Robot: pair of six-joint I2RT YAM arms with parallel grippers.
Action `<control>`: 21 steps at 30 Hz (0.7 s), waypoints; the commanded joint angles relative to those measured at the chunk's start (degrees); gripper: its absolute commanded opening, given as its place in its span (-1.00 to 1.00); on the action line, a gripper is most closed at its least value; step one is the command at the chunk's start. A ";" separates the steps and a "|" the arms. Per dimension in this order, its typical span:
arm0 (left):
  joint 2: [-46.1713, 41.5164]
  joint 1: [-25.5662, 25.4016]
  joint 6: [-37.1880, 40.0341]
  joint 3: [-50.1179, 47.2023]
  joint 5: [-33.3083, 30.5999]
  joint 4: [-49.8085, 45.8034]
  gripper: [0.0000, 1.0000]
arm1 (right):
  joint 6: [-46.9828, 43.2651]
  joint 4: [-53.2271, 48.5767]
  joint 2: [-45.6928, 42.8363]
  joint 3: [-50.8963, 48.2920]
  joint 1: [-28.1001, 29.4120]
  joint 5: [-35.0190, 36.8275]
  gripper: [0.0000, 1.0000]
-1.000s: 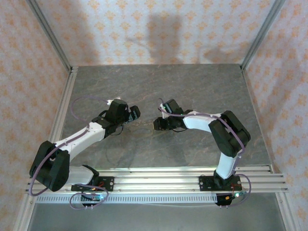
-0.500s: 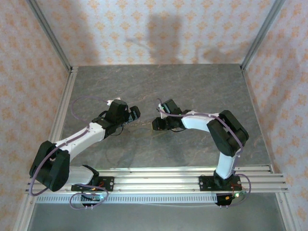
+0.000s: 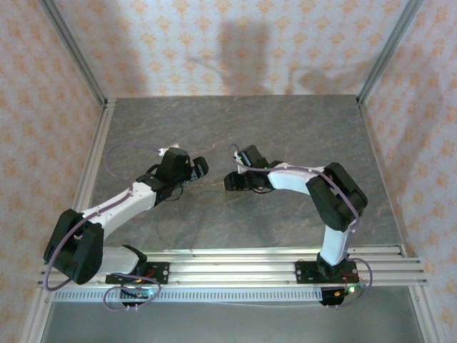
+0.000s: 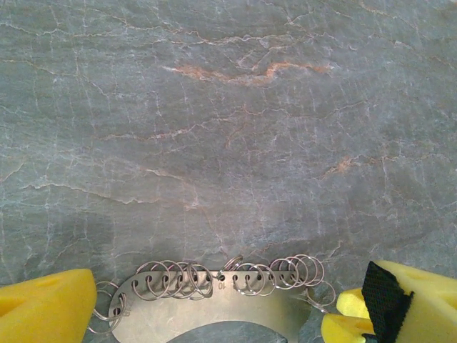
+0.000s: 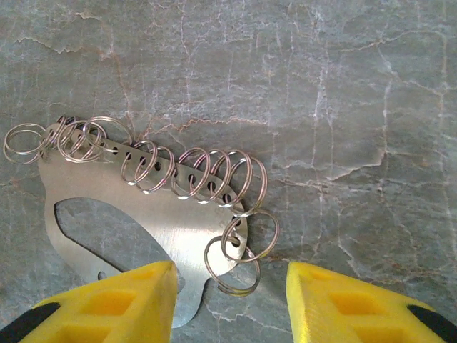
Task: Put the keys on the keyring
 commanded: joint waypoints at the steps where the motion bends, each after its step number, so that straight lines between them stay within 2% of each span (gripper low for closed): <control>1: -1.23 -0.14 0.56 -0.64 -0.13 1.20 0.95 | -0.86 -0.35 1.34 1.95 0.28 -0.78 -0.11; 8: -1.10 -0.14 0.38 -0.64 0.05 1.58 0.95 | -0.47 0.16 1.50 2.30 0.32 -2.34 -0.14; 21: -1.94 -0.14 0.22 -1.06 0.05 1.52 0.95 | -1.17 -2.87 2.03 3.53 0.72 1.27 -0.52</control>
